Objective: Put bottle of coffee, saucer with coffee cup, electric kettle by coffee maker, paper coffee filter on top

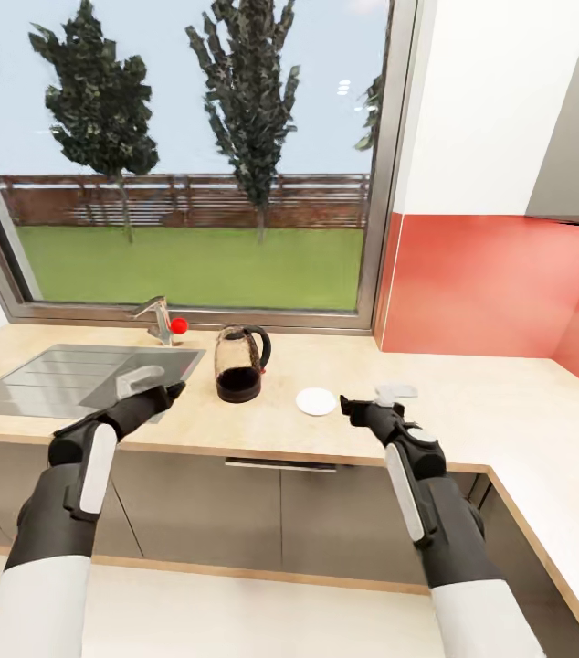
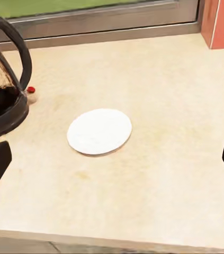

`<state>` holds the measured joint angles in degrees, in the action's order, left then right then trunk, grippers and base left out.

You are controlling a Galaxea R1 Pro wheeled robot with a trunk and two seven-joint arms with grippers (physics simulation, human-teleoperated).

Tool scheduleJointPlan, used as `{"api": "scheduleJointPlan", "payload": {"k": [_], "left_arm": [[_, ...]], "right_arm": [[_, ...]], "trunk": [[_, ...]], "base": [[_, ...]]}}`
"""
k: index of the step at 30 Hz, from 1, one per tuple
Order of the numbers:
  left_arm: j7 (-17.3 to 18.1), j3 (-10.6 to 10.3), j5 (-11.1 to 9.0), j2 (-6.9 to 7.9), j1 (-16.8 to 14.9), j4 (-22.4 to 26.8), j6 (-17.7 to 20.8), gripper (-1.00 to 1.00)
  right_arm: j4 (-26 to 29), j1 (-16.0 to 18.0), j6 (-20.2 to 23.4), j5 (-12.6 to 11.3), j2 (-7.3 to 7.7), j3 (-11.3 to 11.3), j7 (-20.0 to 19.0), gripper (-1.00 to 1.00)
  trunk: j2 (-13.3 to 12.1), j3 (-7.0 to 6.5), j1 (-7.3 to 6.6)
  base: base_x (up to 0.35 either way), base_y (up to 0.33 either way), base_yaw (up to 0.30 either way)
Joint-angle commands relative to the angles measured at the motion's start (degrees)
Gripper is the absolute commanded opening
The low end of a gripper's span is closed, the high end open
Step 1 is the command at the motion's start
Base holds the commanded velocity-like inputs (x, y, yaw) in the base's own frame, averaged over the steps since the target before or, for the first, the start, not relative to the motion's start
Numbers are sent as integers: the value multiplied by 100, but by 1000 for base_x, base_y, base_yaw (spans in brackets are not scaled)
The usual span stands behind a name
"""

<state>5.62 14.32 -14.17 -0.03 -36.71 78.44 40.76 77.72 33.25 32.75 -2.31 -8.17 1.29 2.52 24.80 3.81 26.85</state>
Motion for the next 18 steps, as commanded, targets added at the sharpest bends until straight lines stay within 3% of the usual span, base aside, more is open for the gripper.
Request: {"api": "scheduleJointPlan", "payload": {"k": [1,6,9,12,18], "left_arm": [[53,0,-47,-3,-9,-1,118,100],[537,-251,-270,10,32,-19,460,100],[1068,-352,-305,55,46,-28,829,100],[1296,-352,-317,188,55,-13,926,100],[1373,-312,-245,468,76,3,954,100]], "right_arm": [[10,42,157,-23,5,4,-97,100],[7,95,394,7,109,-27,-1108,100],[9,101,425,-8,431,-38,-1678,100],[18,103,436,-11,614,-42,-2273,100],[2,97,466,8,680,-34,-2619,100]], "trunk": [[13,14,4],[13,14,4],[13,14,4],[13,14,4],[13,14,4]], "base": [[0,0,0],[0,0,0],[0,0,0],[0,0,0],[0,0,0]]}}
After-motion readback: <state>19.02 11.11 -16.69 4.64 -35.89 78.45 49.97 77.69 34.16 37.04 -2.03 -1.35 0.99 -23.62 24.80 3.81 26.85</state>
